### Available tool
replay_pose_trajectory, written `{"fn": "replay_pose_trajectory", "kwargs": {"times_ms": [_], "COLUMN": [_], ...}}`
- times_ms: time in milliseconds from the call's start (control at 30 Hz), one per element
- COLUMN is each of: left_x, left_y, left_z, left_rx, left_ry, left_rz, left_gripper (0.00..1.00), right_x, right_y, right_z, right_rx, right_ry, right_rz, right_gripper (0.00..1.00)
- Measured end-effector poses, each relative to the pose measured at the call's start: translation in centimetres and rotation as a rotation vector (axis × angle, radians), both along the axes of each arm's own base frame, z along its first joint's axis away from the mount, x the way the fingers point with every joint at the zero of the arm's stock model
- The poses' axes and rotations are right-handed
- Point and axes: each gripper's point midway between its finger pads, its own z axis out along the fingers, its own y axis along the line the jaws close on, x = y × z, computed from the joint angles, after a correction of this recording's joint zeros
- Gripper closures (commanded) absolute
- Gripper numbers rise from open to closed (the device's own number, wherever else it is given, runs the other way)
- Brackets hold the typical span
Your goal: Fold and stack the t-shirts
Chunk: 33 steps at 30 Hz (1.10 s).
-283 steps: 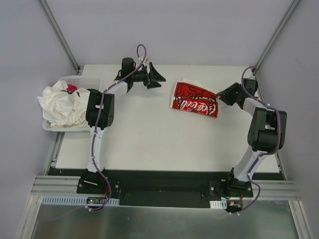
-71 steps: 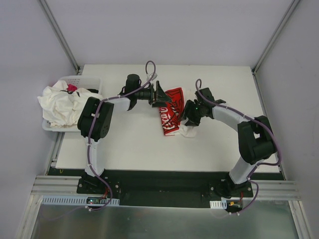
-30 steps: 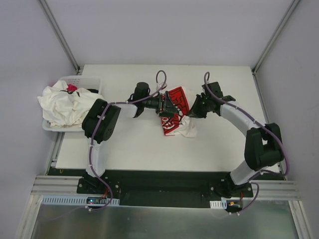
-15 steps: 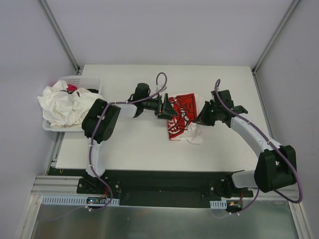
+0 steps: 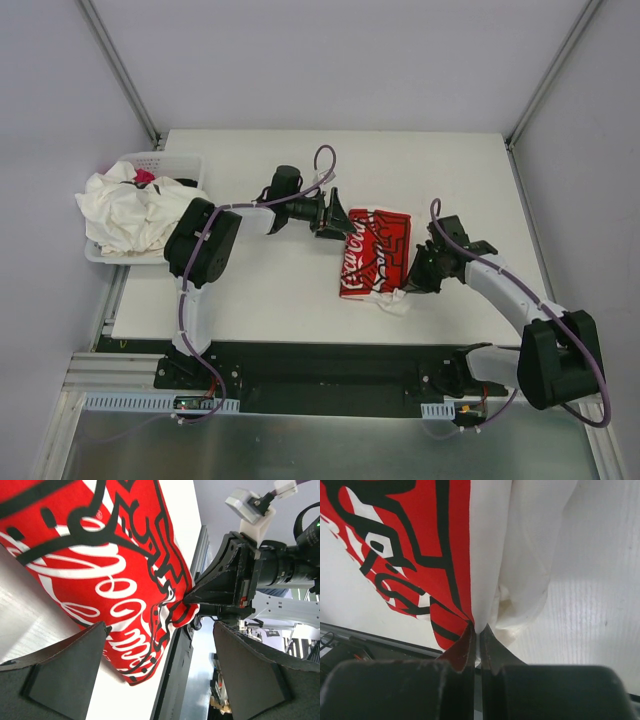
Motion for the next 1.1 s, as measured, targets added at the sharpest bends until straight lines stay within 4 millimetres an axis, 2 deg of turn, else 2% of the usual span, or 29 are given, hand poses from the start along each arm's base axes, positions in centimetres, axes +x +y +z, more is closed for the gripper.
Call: {"fn": "replay_pose_trajectory", "kwargs": {"times_ms": [133,200,233,267,333,433,567,667,767,900,1000,1100], "left_x": [0.2,0.2,0.2,0.2,0.2,0.4,0.4,0.0,-1.3,-4.8,-7.6,-9.8], "left_y": [-0.1,-0.1,-0.1,-0.1,-0.1,-0.2,-0.2,-0.4,-1.1,-2.8,-4.0,-4.6], "left_z": [0.3,0.3,0.3,0.3,0.3,0.6,1.9,4.5,7.6,10.4,10.0,7.8], "left_rx": [-0.003,-0.002,-0.001,0.0,0.0,-0.003,-0.01,-0.026,-0.045,-0.068,-0.061,-0.018], "left_ry": [-0.01,-0.007,-0.005,-0.003,-0.003,-0.009,-0.027,-0.077,-0.144,-0.219,-0.219,-0.171], "left_rz": [-0.001,-0.001,-0.001,-0.001,-0.001,0.0,0.007,0.014,0.009,-0.034,-0.08,-0.115], "left_gripper": [0.13,0.13,0.13,0.13,0.13,0.13,0.13,0.12,0.12,0.12,0.13,0.13], "right_x": [-0.9,-1.1,-1.1,-1.2,-1.5,-1.6,0.0,2.8,5.4,7.5,6.9,4.5], "right_y": [-0.6,-0.7,-0.9,-1.0,-1.3,-2.0,-2.7,-3.3,-3.5,-2.4,-0.8,0.7], "right_z": [-0.5,-0.6,-0.7,-0.8,-1.1,-1.3,0.1,2.1,4.5,6.3,5.9,4.1], "right_rx": [-0.028,-0.037,-0.044,-0.053,-0.073,-0.111,-0.142,-0.149,-0.135,-0.075,-0.034,0.0], "right_ry": [0.023,0.025,0.028,0.033,0.046,0.063,0.036,-0.032,-0.113,-0.195,-0.191,-0.146], "right_rz": [0.013,0.023,0.026,0.03,0.036,0.041,0.023,-0.014,-0.046,-0.052,-0.024,0.017], "right_gripper": [0.99,0.9,0.8,0.76,0.69,0.68,0.68,0.72,0.8,0.85,0.86,0.88]}}
